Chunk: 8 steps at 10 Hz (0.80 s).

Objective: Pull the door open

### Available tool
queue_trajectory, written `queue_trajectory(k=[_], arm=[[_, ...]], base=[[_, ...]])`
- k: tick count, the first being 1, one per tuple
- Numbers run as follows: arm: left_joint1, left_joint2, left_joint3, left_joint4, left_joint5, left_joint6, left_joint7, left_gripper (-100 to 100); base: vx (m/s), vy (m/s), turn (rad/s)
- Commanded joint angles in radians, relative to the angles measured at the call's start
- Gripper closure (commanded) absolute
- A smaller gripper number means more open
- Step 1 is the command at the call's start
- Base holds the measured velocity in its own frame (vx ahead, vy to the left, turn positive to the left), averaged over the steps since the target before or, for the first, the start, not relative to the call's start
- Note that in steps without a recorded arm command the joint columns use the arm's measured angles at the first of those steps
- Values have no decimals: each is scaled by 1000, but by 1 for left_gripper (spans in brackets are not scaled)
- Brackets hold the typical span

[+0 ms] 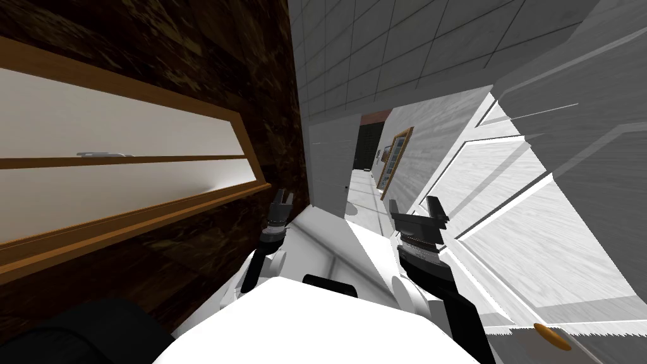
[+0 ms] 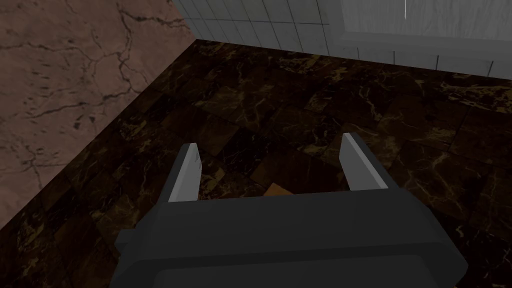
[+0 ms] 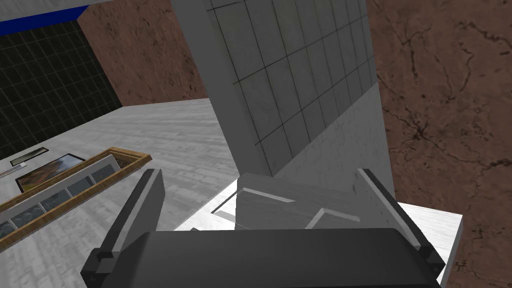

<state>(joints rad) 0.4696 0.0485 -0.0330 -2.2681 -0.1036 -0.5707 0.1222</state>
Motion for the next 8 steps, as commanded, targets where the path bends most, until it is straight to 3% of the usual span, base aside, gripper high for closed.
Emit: queue_trajectory(k=[1,8], arm=[[-11,4,0,30,3,-5,0,-100],[-68,22,1,178,18,-29,3,-100]], base=[[41,-21,-48],[97,-35,-47]])
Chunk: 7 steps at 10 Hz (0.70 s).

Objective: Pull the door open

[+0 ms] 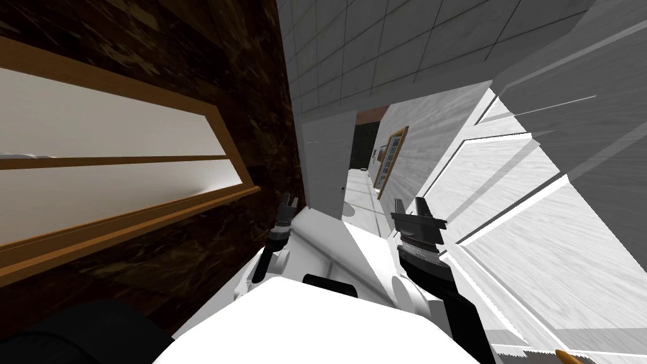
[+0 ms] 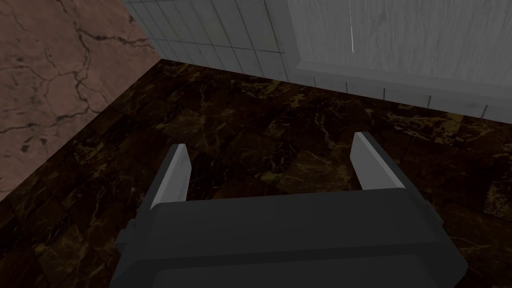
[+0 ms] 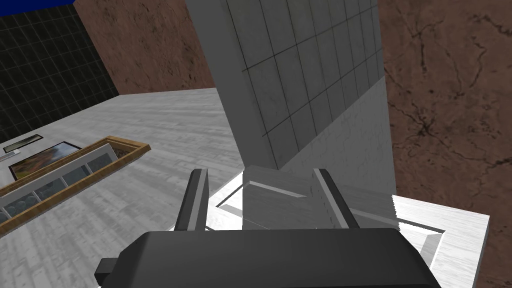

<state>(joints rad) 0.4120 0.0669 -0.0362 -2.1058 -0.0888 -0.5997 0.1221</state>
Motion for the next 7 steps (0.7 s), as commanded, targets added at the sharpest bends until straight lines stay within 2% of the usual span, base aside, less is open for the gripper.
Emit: queue_trajectory(k=[1,6,7], arm=[[-19,6,5,40,6,-4,3,-100],[-68,19,6,163,19,-25,5,-100],[-68,19,6,168,19,-25,5,-100]], base=[[78,-31,-49],[91,-48,-56],[56,-19,-14]])
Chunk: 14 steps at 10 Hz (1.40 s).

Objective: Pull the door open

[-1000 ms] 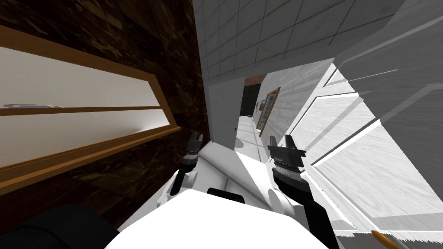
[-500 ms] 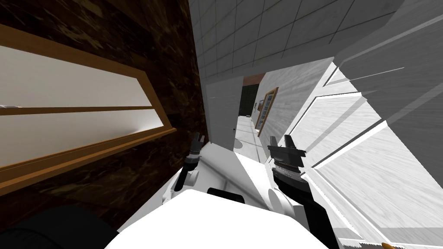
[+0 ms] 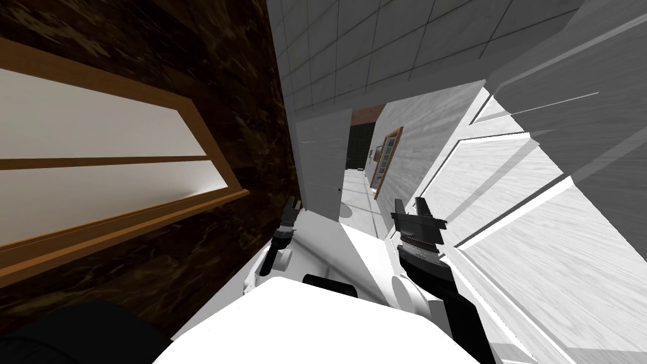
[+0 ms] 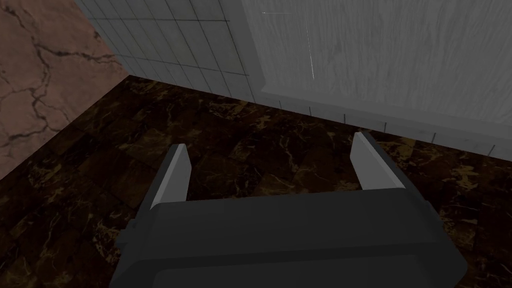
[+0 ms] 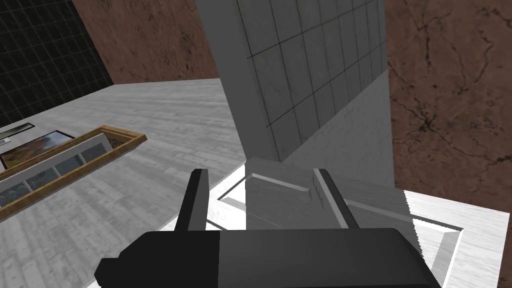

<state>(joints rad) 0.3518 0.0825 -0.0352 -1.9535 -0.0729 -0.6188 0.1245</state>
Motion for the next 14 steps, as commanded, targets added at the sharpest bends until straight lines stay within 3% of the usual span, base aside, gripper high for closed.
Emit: queue_trajectory(k=[1,13,14], arm=[[-18,6,5,44,6,-10,3,-100],[-164,39,8,423,45,-72,9,-100],[-164,39,8,427,45,-72,9,-100]], base=[[51,-17,-44],[103,-44,-70],[67,-28,-18]])
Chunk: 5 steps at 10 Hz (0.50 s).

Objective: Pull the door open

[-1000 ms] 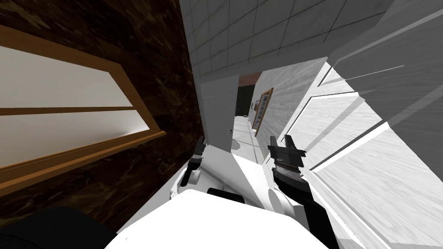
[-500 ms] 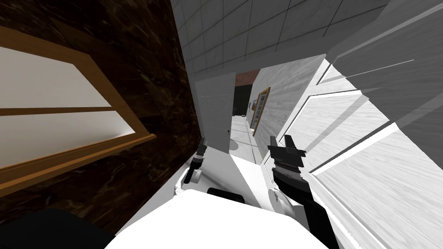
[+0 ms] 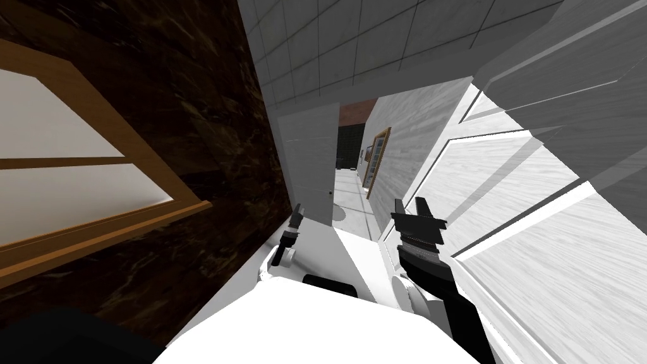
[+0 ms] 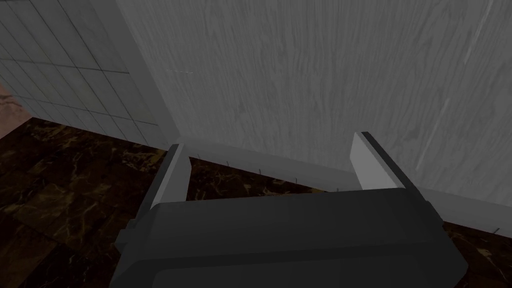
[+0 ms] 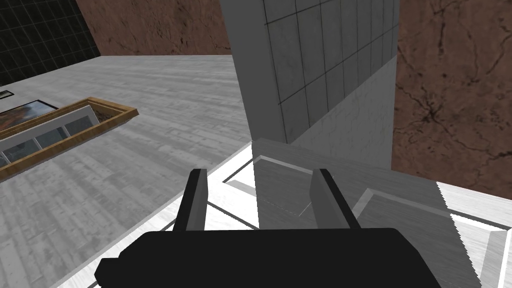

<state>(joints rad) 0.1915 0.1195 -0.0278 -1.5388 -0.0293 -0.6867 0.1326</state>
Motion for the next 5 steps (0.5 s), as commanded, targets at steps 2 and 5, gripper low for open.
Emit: queue_trajectory(k=[2,5], arm=[[-30,7,2,81,8,-16,2,-100],[-56,12,2,150,15,-27,3,-100]], base=[[67,-23,-63],[93,-30,-61]])
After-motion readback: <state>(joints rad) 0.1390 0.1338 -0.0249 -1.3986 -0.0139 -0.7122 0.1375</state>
